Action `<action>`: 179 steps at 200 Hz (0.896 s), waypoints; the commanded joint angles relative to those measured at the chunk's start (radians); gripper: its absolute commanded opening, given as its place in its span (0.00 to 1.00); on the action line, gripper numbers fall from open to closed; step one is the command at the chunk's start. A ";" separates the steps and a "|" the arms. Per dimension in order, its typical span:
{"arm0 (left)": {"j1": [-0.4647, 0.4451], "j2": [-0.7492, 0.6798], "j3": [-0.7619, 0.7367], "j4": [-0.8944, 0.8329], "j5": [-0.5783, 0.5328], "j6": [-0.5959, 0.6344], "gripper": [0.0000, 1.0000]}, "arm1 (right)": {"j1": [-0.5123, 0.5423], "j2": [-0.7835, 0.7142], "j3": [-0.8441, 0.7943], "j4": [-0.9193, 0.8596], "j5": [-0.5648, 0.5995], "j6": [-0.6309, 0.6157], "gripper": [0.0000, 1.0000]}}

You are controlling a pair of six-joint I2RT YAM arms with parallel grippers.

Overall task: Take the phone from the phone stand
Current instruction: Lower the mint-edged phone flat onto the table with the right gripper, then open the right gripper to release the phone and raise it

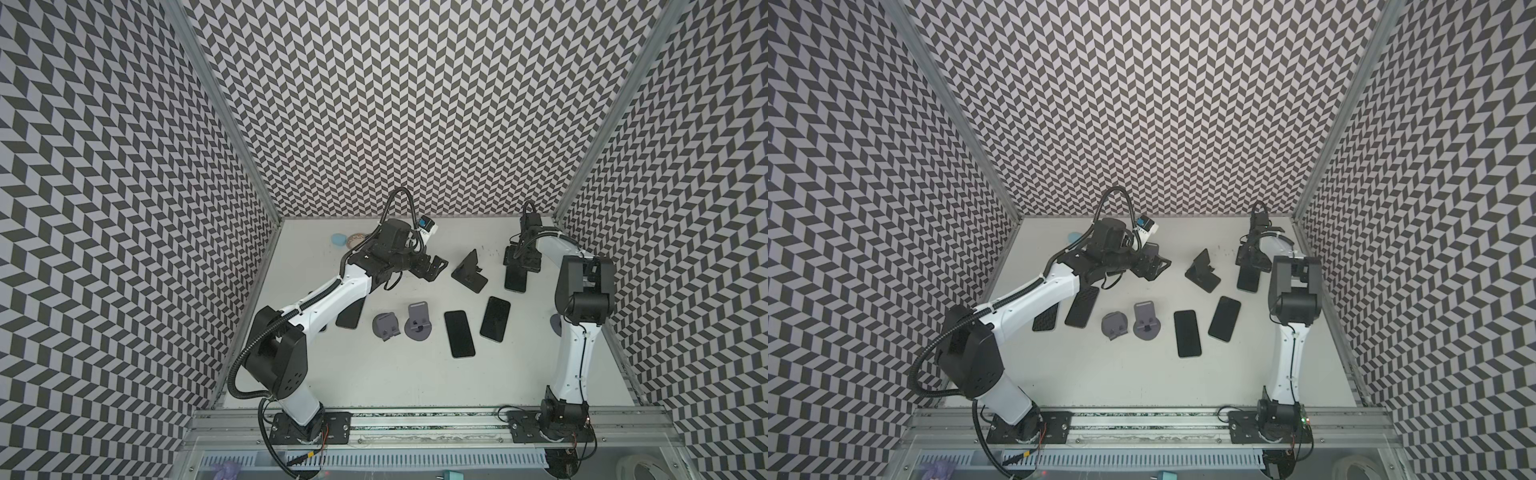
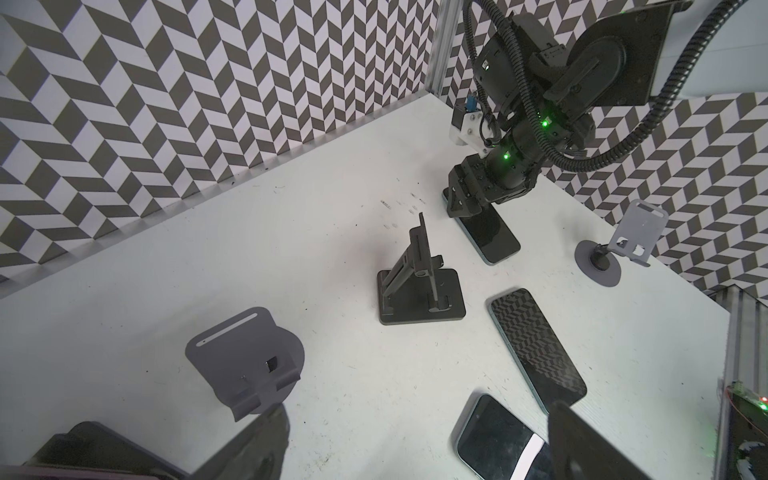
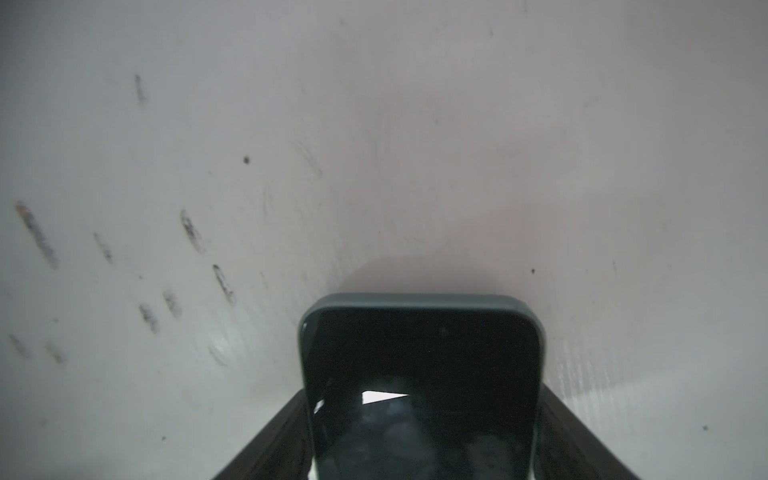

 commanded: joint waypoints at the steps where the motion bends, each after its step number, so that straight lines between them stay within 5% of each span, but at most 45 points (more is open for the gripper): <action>1: 0.013 0.001 0.044 -0.022 0.005 0.008 0.97 | -0.007 -0.003 -0.007 0.005 0.008 0.003 0.79; 108: 0.031 -0.017 0.076 -0.026 -0.030 0.017 0.97 | -0.007 -0.073 0.093 -0.028 0.007 0.023 0.93; 179: 0.031 -0.049 0.080 -0.010 -0.076 0.014 0.97 | -0.012 -0.140 0.132 -0.049 0.001 0.023 0.94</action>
